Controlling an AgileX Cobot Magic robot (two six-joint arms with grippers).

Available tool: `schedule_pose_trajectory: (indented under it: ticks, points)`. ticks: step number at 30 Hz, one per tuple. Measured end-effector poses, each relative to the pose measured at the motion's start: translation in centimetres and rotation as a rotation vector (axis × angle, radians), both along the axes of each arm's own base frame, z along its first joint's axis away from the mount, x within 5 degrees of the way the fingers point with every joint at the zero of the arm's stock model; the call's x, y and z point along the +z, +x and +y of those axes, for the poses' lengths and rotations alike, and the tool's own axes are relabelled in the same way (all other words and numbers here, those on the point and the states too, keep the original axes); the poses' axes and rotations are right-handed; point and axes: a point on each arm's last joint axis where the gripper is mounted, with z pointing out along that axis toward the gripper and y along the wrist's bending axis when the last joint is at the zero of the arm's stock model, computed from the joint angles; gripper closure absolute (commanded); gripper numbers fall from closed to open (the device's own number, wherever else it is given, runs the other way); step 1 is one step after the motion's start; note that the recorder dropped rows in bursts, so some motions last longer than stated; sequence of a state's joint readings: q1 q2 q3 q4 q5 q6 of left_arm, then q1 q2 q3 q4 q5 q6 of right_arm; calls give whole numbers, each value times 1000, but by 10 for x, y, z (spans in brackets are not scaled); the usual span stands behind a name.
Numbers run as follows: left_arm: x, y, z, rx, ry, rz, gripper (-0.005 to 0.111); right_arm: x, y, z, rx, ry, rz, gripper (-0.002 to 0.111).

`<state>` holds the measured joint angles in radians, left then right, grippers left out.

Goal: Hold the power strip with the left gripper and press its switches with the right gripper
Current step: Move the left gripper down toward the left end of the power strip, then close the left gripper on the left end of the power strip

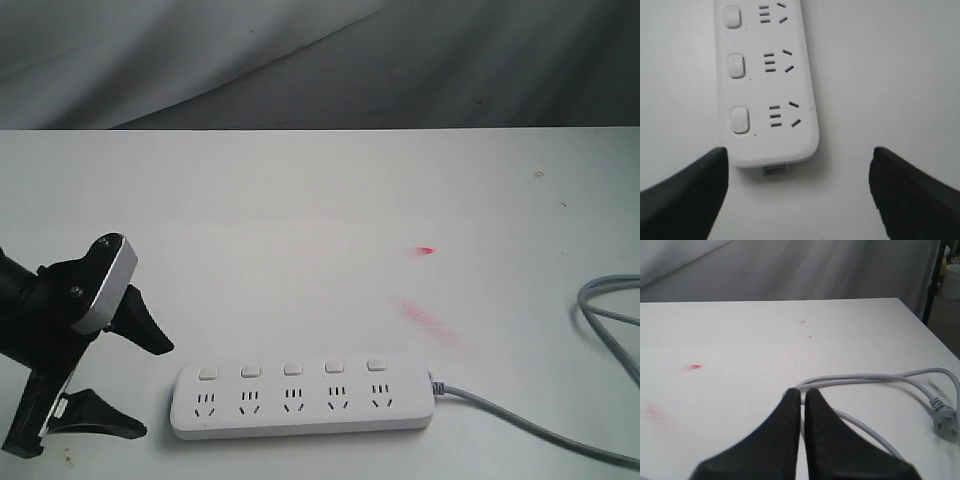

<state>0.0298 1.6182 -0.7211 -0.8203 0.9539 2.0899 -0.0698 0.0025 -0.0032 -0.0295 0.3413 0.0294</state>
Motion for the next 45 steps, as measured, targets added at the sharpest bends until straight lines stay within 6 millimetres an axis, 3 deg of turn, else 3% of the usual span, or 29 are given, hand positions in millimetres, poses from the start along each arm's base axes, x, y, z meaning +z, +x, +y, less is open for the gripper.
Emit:
schedule_pose_trajectory:
  ticks: [10,17,22,36,45]
  points:
    - [0,1,0,14,-7,-5,33,0,0,0,0,0,0,105]
    - [2,4,-3,53,-38,-7,2,0,0,0,0,0,0,105]
    - [0,10,-5,126,-86,1,2,0,0,0,0,0,0,105]
    - [-33,21,-5,174,-63,86,2,0,0,0,0,0,0,105]
    - [-36,39,-8,159,-115,115,2,0,0,0,0,0,0,105]
